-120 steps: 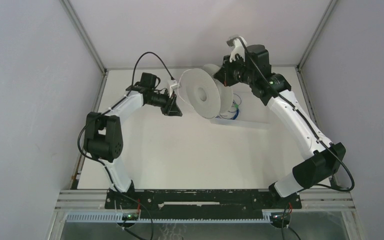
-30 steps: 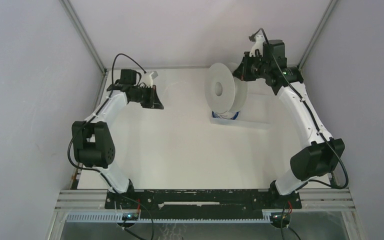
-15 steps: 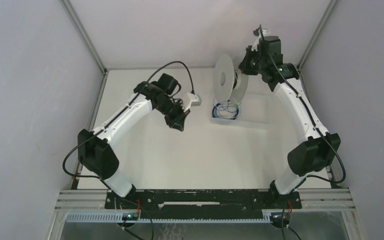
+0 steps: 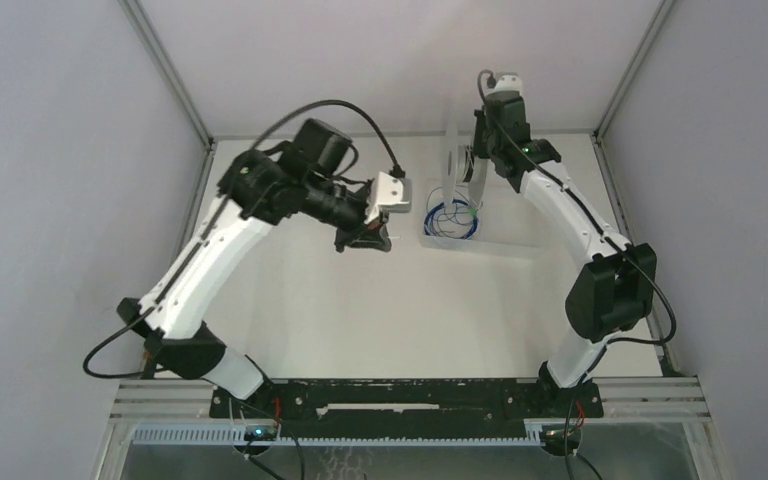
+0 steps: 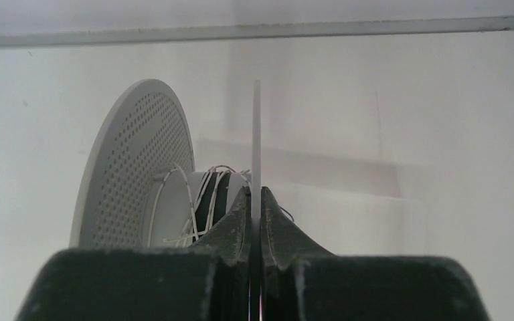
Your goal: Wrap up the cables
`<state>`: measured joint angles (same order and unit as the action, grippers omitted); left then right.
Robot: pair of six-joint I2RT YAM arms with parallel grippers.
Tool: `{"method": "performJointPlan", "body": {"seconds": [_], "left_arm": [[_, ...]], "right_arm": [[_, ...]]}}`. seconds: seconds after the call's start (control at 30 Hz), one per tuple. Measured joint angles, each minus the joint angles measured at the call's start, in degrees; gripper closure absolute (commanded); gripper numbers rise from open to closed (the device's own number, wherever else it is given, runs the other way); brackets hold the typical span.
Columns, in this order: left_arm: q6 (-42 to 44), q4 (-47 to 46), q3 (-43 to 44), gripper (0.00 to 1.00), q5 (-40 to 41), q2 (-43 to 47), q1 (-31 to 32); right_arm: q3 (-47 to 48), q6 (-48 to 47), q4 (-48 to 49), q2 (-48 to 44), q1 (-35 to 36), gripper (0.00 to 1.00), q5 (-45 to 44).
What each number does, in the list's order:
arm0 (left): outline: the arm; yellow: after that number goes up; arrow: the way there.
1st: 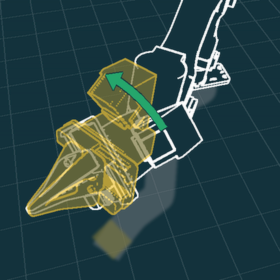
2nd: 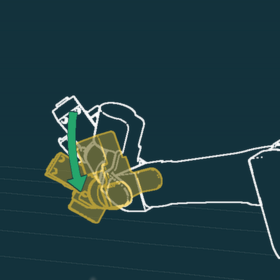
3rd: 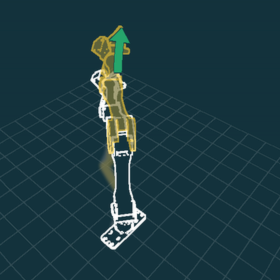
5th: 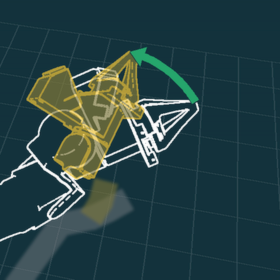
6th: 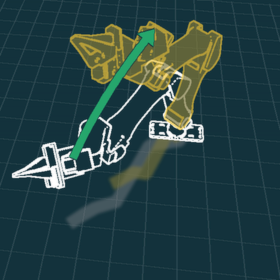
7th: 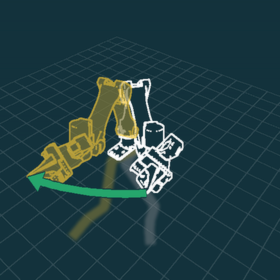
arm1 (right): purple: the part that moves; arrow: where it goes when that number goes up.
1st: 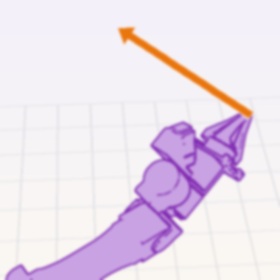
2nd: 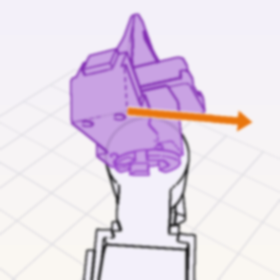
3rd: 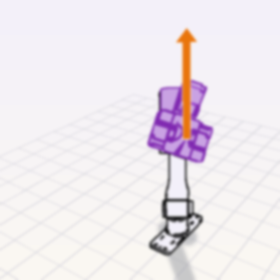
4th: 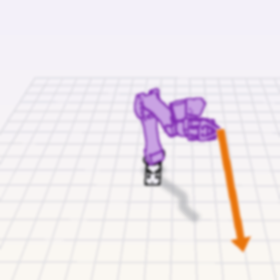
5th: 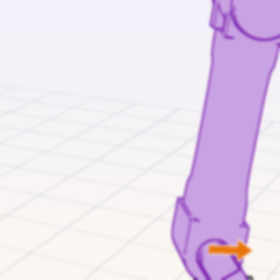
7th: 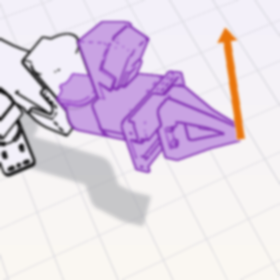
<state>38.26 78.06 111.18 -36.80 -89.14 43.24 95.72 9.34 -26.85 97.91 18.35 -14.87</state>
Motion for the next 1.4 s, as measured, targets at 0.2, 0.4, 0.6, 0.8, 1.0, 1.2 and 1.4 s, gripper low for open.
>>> {"method": "performJointPlan", "body": {"seconds": [0.2, 0.4, 0.6, 0.8, 1.0, 1.2, 1.4], "left_arm": [[-7.3, -5.14, 10.23, 1.0, -1.6, 5.22, -1.07], [-21.09, -17.62, 12.59, 1.0, -2.47, 8.35, -10.32], [-31.56, -26.45, 12.66, 1.0, -1.38, 7.06, -17.14], [-41.64, -33.38, 15.04, 1.0, 0.2, 3.3, -25.16], [-49.31, -39.67, 18.8, 1.0, 2.01, -2.25, -33.22], [-52.3, -43.32, 21.14, 1.0, 5.7, -7.89, -37.94], [-52.17, -43.95, 21.24, 1.0, 10.86, -11.8, -40.96]], "right_arm": [[-11.85, -5.62, 7.28, -1.92, 2.78, 1.0, -1.25], [-19.39, -10.6, 12.33, -5.01, 5.92, 1.0, -0.57], [-21.73, -12.11, 15.21, -7.74, 7.67, 1.0, 2.95], [-22.88, -13.57, 16.37, -8.59, 8.9, 1.0, 6.1], [-23.82, -15.12, 15.67, -10.88, 10.67, 1.0, 9.84], [-24.0, -15.82, 13.6, -14.49, 12.35, 1.0, 15.87], [-24.0, -16.57, 11.89, -17.62, 12.37, 1.0, 21.42]]}}
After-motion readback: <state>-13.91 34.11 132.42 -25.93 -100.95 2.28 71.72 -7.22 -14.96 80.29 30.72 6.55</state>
